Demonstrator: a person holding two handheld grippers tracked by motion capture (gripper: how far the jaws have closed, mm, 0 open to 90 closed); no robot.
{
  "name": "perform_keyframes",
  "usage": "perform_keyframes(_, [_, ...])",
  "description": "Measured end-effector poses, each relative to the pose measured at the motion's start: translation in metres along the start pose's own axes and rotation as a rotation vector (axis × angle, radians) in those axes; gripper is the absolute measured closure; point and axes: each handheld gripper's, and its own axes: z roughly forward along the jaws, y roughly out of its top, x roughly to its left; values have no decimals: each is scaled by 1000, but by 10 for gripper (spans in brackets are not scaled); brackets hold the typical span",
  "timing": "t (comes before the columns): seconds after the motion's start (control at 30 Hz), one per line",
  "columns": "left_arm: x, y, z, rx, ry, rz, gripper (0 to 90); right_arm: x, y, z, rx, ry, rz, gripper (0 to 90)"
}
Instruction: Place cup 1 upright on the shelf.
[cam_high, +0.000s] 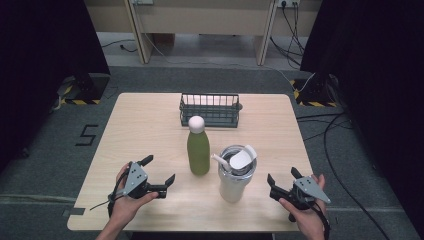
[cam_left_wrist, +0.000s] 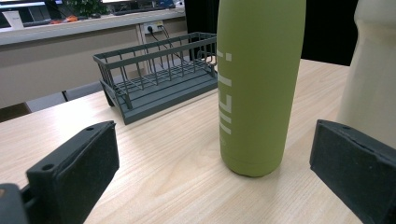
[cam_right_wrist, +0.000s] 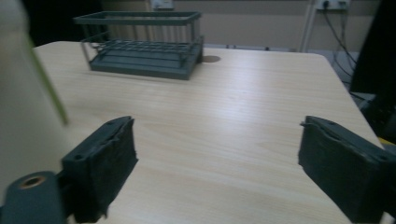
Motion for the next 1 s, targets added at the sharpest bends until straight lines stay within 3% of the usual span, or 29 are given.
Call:
perform_keyframes(0.13, [-3,1,1,0,-6,10,0,11,0,-9,-9,65,-82,28])
perform_keyframes(0.53, [-7,3,-1,0,1,22,0,45,-2,-25,-22,204,-111,22])
perform_keyframes(0.8, [-9,3,-1,-1,1,24,0,65,0,-15,-23,264,-131,24])
perform_keyframes(1.0, [-8,2,0,-1,-1,18,0,76,1,-1,-19,282,-141,33])
